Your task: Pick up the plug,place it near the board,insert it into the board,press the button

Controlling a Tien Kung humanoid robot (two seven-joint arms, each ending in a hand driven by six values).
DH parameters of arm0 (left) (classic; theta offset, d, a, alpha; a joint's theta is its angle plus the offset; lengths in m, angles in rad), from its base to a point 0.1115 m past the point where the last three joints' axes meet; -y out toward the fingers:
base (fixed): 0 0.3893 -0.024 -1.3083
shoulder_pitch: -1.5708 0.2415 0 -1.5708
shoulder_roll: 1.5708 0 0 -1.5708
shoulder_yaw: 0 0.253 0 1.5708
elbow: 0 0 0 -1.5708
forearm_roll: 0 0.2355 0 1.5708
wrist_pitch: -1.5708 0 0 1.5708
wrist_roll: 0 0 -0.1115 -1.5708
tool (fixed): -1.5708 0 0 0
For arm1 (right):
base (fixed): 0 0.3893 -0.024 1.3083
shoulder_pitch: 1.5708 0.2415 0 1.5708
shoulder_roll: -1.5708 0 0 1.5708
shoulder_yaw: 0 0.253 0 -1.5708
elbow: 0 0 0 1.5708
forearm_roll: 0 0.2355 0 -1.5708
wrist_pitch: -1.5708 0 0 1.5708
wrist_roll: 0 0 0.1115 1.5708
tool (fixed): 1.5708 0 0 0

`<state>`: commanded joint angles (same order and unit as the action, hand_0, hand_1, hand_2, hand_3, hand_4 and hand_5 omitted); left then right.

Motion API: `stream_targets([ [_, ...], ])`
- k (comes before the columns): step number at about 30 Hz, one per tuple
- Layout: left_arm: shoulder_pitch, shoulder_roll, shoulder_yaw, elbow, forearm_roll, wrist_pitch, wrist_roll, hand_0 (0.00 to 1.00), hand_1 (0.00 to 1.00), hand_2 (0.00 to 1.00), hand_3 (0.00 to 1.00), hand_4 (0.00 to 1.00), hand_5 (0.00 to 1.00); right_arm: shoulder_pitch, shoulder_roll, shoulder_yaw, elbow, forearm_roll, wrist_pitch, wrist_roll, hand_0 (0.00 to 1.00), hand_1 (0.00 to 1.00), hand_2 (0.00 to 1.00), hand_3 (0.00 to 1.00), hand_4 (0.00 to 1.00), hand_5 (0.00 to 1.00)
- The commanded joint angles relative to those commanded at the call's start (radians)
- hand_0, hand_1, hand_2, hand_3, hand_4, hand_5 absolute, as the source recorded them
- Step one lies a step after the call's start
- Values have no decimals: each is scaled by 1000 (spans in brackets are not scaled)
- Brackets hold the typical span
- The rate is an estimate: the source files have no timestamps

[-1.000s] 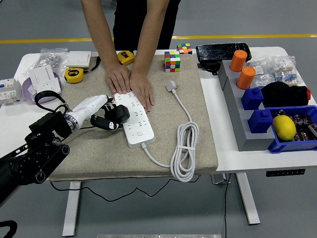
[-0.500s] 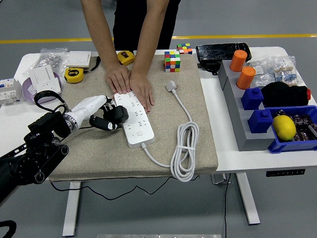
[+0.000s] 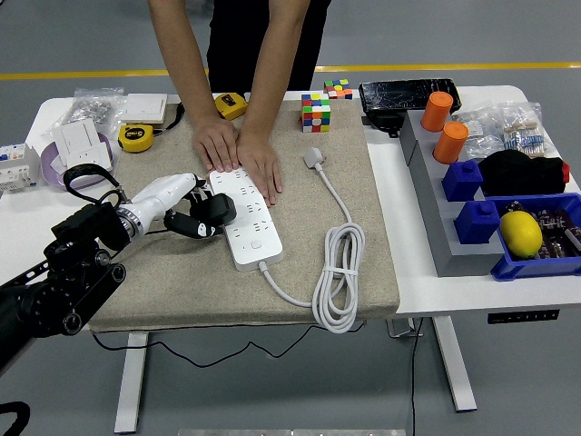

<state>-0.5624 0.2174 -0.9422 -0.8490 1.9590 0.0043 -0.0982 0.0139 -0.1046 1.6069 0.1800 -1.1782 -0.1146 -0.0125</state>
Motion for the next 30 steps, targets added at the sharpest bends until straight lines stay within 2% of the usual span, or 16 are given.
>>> stream_targets([
  [4, 0, -1, 0, -1, 2, -4, 0, 633, 535, 492, 439, 593, 228, -1, 0, -1, 0, 2, 0, 0, 957, 925, 854, 839, 998, 995],
  [5, 0, -1, 0, -1, 3, -2, 0, 650, 594, 533, 513, 615, 236, -1, 0, -1, 0, 2, 1, -1, 957, 924, 853, 839, 998, 995],
  [10, -1, -1, 0, -3, 11, 5, 0, 650, 594, 533, 513, 615, 236, 1, 0, -1, 0, 2, 2, -1, 957, 924, 853, 839, 998, 995],
  [11, -1, -1, -1, -3, 11, 5, 0, 653, 621, 545, 537, 624, 244, 1, 0, 0, 0, 2, 2, -1, 957, 925, 854, 838, 998, 993],
  [16, -1, 0, -1, -3, 10, 3, -1, 653, 621, 545, 537, 624, 244, 1, 0, 0, 0, 1, 2, -1, 957, 925, 854, 838, 998, 993],
  [17, 0, 1, -1, -3, 10, 2, -1, 666, 661, 565, 552, 639, 247, 0, 0, -1, 0, 1, 2, -1, 957, 925, 853, 838, 998, 992],
  [30, 5, 4, 6, -12, 8, -7, 0, 669, 672, 575, 558, 661, 251, -5, -1, -3, 0, 1, 2, -2, 957, 924, 853, 838, 998, 992],
])
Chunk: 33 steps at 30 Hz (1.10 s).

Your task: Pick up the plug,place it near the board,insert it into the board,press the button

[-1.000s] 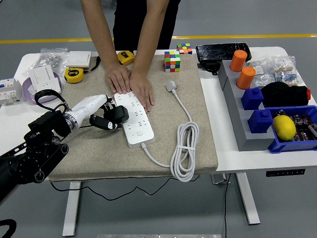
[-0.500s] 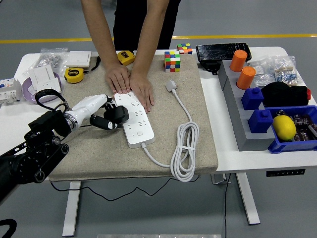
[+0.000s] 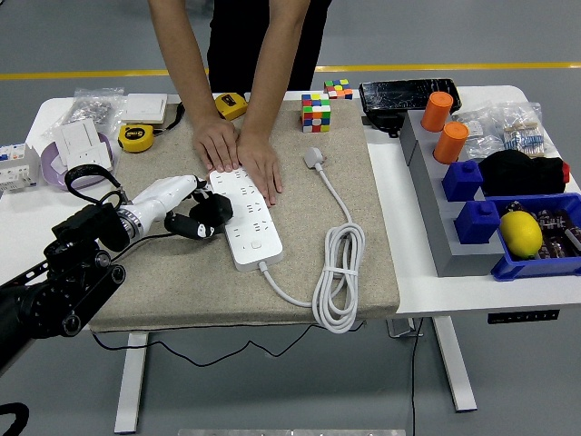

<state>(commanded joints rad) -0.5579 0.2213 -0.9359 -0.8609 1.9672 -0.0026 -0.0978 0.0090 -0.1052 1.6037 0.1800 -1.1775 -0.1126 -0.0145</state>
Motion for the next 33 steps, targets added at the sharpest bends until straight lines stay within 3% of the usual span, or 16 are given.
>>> stream_targets([
  [28, -6, 3, 0, -10, 4, -19, 0, 682, 711, 617, 573, 715, 283, 2, 0, 6, 0, -2, -4, -2, 958, 926, 851, 838, 998, 991],
  [29, -7, 4, -1, -11, 3, -21, 0, 720, 792, 750, 608, 739, 289, 2, 0, 4, 0, 0, -4, -2, 963, 928, 851, 837, 998, 990],
  [33, -9, 4, -2, -10, 5, -28, 2, 720, 792, 750, 608, 739, 289, 3, 1, 5, 0, 2, -3, -3, 963, 928, 851, 837, 998, 990],
])
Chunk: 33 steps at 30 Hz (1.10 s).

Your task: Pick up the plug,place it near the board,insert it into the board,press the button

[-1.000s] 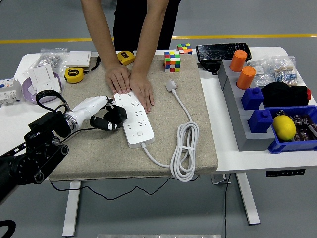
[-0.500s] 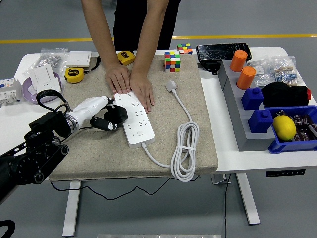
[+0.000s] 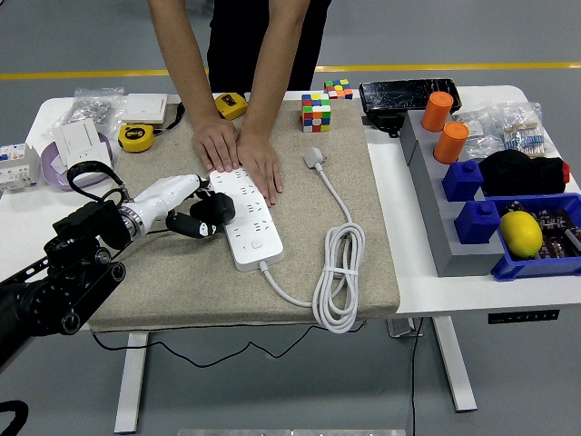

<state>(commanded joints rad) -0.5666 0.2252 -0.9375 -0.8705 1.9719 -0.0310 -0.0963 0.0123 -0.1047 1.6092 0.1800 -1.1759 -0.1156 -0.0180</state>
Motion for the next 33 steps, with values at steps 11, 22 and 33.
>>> stream_targets([
  [11, 1, 1, 1, 2, -4, 1, 1, 738, 814, 772, 664, 832, 330, 2, 1, 31, 0, -52, -25, -17, 998, 994, 900, 833, 998, 991],
  [22, 2, 3, 0, -2, -4, -13, -1, 781, 836, 787, 768, 969, 395, 1, 1, 27, 0, -46, -17, -21, 998, 992, 904, 832, 998, 993],
  [33, 9, 6, -3, -9, -8, -31, -1, 801, 882, 839, 823, 998, 476, -3, 0, 26, 0, -44, -14, -21, 998, 996, 902, 830, 998, 994],
])
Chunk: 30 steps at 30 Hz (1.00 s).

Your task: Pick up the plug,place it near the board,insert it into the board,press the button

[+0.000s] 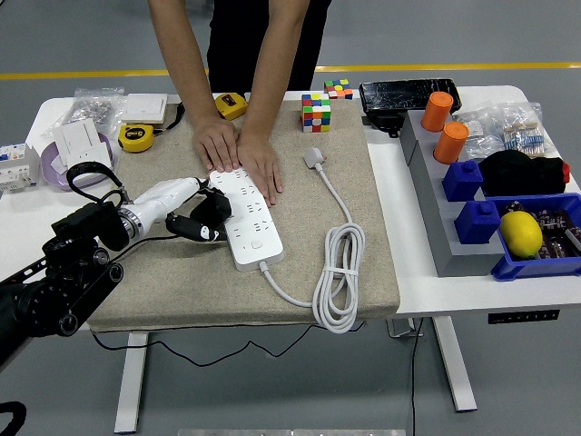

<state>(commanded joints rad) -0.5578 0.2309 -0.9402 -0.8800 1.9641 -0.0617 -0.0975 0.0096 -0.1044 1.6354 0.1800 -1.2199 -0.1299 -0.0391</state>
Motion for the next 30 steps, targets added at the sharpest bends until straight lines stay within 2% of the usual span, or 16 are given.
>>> stream_targets([
  [4, 7, -1, -14, -11, -23, -18, -2, 801, 882, 839, 823, 998, 476, -2, 1, -1, 0, 0, -1, 2, 998, 996, 902, 830, 998, 994],
  [5, 9, -1, -17, -13, -26, -19, -3, 949, 998, 993, 936, 998, 743, -2, 1, 0, 0, 0, -1, 2, 998, 996, 901, 829, 998, 998],
  [10, 21, -7, -68, -29, -54, -33, -9, 949, 998, 993, 936, 998, 743, -3, 1, -2, 0, 2, 1, 1, 998, 996, 901, 829, 998, 998],
  [11, 24, -9, -84, -33, -64, -33, -11, 998, 998, 998, 998, 998, 913, -3, 1, -3, 0, 2, 1, 2, 998, 993, 900, 829, 998, 998],
  [16, 35, -18, -143, -52, -84, -14, -14, 998, 998, 998, 998, 998, 913, -3, 2, -4, 0, 4, 0, 2, 998, 993, 900, 829, 998, 998],
  [17, 38, -19, -152, -55, -85, -9, -14, 998, 998, 998, 998, 998, 998, -2, 2, -4, 0, 5, 0, 2, 998, 995, 898, 828, 998, 998],
  [20, 56, -26, -196, -84, -99, 13, -9, 998, 998, 998, 998, 998, 998, -2, 1, -3, 0, 5, -1, 3, 998, 995, 898, 828, 998, 998],
  [23, 105, -45, -263, -163, -123, 61, 16, 998, 998, 998, 998, 998, 998, -2, 2, -4, 0, 10, -1, 5, 998, 994, 896, 827, 998, 998],
  [26, 172, -80, -341, -263, -177, 90, 45, 998, 998, 998, 998, 998, 998, -4, 5, -3, 0, 11, 0, 7, 998, 994, 896, 827, 998, 998],
  [30, 245, -109, -398, -365, -251, 101, 65, 998, 998, 998, 997, 998, 998, -7, 8, -5, 0, 17, 3, 11, 998, 993, 894, 825, 998, 998],
])
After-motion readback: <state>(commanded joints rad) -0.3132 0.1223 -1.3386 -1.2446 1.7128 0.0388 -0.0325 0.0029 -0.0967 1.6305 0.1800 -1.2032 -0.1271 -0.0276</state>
